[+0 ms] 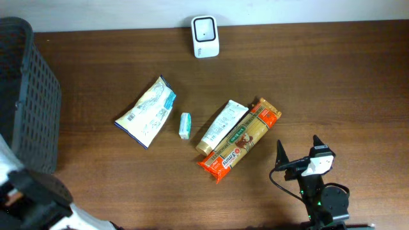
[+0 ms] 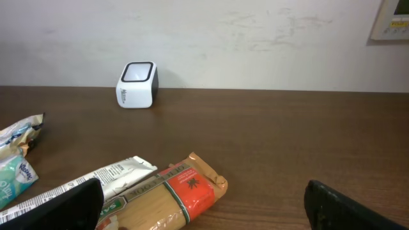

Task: Scan the item barcode
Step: 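Pick mint-green wrapper from basket with left gripper, place on table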

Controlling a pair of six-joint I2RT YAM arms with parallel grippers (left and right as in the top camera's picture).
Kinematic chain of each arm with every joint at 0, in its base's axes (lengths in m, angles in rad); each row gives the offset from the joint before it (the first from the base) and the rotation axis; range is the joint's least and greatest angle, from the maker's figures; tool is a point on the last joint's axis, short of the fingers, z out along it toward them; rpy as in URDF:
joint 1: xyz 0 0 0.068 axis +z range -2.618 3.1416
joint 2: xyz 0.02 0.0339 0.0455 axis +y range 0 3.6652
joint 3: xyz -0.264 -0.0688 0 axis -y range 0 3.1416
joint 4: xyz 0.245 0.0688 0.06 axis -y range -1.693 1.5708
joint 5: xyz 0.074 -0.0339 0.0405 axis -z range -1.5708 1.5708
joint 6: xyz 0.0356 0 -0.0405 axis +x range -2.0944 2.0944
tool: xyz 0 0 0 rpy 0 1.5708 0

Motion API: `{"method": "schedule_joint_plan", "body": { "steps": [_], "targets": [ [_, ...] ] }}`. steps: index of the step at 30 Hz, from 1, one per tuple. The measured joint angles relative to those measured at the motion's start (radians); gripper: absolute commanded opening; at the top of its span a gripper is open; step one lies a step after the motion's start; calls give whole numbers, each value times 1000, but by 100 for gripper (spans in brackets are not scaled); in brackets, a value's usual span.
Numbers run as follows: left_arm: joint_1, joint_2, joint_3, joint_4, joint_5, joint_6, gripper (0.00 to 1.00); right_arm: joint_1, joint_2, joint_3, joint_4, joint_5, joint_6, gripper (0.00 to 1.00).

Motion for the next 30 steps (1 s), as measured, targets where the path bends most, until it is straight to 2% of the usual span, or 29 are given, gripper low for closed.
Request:
{"method": "schedule_joint_plan", "body": {
  "steps": [2,5,7,9,13,18,24,30],
  "targets": [
    [-55,-88,80,-10,9,-29,0,0,0,0,0,0,1,99],
    [-327,-228,102,-138,96,-61,0,0,0,0,0,0,0,99],
    [-571,-227,95,-268,128,-83,0,0,0,0,0,0,0,99],
    [-761,-224,53,-313,140,-102,0,0,0,0,0,0,0,99],
    [-991,-122,-77,-315,145,-114,0,0,0,0,0,0,1,99],
    [-1101,-40,-93,-313,145,-114,0,0,0,0,0,0,0,99],
    [-1151,43,-93,-311,145,-119,0,0,0,0,0,0,1,99],
    [-1245,227,-93,-308,138,-152,0,0,0,0,0,0,0,99]
  ]
}}
